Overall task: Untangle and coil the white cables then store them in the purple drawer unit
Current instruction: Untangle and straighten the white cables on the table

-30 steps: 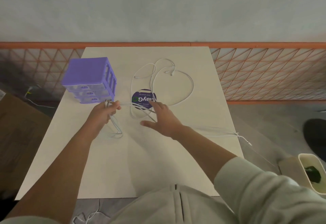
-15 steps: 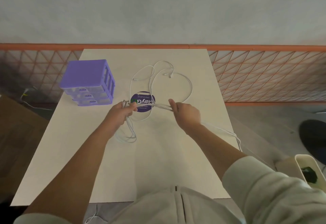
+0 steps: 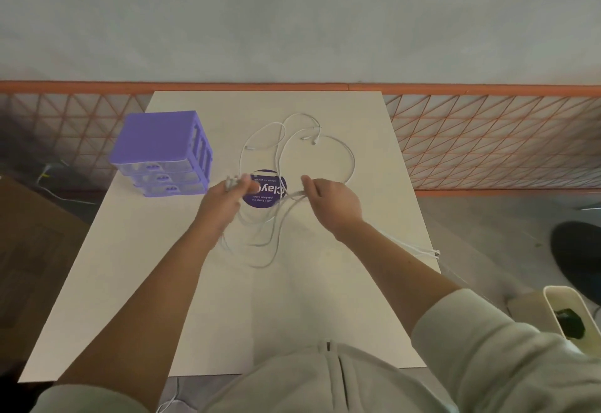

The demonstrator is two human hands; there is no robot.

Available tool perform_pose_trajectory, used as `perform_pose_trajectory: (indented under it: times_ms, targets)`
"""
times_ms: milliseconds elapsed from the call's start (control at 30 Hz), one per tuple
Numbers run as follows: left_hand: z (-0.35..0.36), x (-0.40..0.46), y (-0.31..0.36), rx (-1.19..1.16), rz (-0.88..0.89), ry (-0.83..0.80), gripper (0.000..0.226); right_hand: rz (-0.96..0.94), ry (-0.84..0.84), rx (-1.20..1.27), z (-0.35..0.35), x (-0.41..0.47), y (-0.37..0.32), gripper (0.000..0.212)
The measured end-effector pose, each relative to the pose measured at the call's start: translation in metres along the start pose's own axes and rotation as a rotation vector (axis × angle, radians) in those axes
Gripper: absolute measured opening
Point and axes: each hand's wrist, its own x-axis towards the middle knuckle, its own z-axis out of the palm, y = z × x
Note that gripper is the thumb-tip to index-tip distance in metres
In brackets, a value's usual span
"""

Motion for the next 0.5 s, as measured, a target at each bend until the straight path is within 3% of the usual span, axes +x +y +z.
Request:
perform_pose_trajectory:
  times_ms: [133, 267, 500]
  targets:
    - [-0.042, 0.012, -0.012, -0.557, -0.032, 0.213, 0.04, 0.135, 0.033, -0.114, -0.008, 0.0, 0.041, 0.053]
    - [-0.082, 0.017, -0.029, -0.96, -0.093, 0.288, 0.046, 0.28, -0.064, -0.203, -0.011, -0.008, 0.08, 0.051]
    - [-0.09, 0.023, -0.027, -1.105, -0.113, 0.325, 0.044, 0.356, -0.306, -0.237, 0.011, -0.004, 0.092, 0.044]
